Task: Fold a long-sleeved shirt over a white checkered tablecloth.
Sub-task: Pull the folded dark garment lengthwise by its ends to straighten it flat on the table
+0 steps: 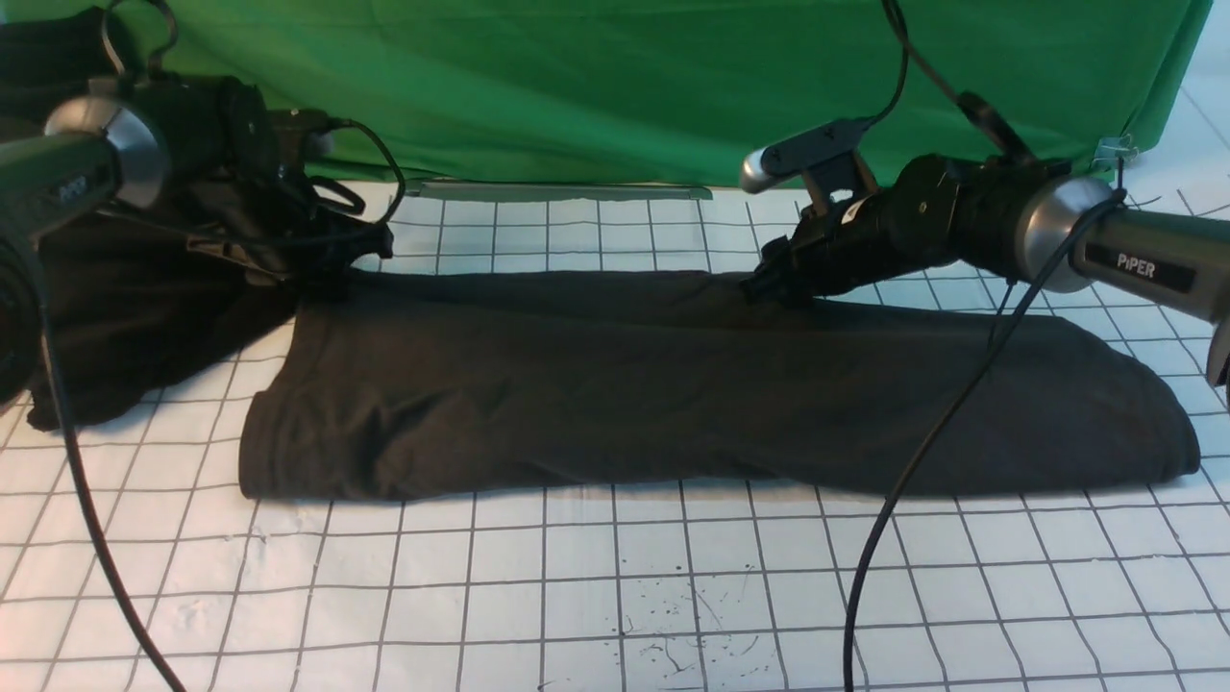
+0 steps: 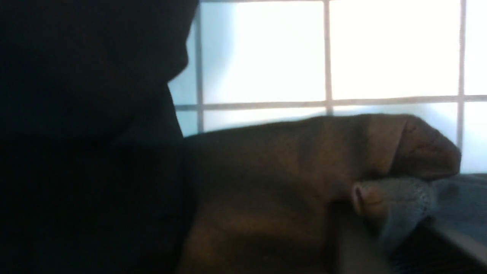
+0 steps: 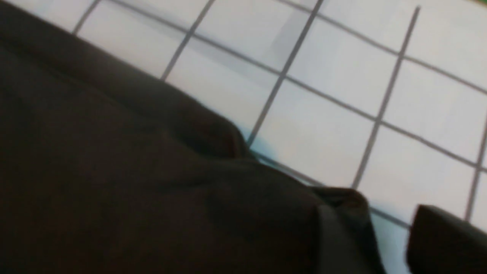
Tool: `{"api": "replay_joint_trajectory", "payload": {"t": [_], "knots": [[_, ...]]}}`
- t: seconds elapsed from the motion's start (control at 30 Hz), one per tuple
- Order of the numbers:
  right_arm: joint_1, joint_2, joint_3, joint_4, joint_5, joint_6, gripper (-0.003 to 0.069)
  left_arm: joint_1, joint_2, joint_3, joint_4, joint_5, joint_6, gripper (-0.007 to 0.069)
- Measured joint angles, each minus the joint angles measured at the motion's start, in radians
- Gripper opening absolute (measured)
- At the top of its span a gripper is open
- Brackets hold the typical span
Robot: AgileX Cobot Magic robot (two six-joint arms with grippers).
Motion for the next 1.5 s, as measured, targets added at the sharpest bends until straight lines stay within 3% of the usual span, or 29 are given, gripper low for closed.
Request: {"api": "replay_joint_trajectory", "payload": {"t": [0.03, 0.07, 0.13, 0.57, 0.63, 0.93, 1.2, 1.5], "knots": [[0.0, 0.0, 0.0, 0.001, 0.0, 0.0, 0.0176, 0.0, 0.0, 0.0, 0.0, 0.0, 0.001, 0.0065], [0.0, 0.004, 0.0, 0.001, -0.002, 0.0, 0.0081, 0.0, -0.005, 0.0, -0.008, 0.011, 0.018, 0.0027], [0.0, 0.004, -0.001, 0.002, -0.013, 0.0, 0.0029, 0.0, -0.016, 0.0, -0.009, 0.025, 0.024, 0.0013], [0.0, -0.026, -0.083, -0.002, -0.053, 0.0, -0.0003, 0.0, -0.132, 0.0, -0.008, 0.007, 0.027, 0.0012], [0.0, -0.025, -0.083, -0.002, -0.042, 0.0, 0.0022, 0.0, -0.13, 0.0, -0.008, 0.007, 0.027, 0.0012], [0.0, -0.021, -0.083, 0.001, -0.002, 0.025, 0.0391, -0.001, -0.111, 0.0, -0.015, -0.006, 0.027, 0.0012], [0.016, 0.005, -0.083, 0.009, 0.069, 0.046, 0.0412, -0.001, -0.102, 0.0, -0.019, -0.011, 0.027, 0.0012], [0.057, 0.006, -0.083, 0.013, 0.125, -0.023, 0.041, -0.001, -0.101, 0.0, -0.028, -0.011, 0.028, 0.0012]]}}
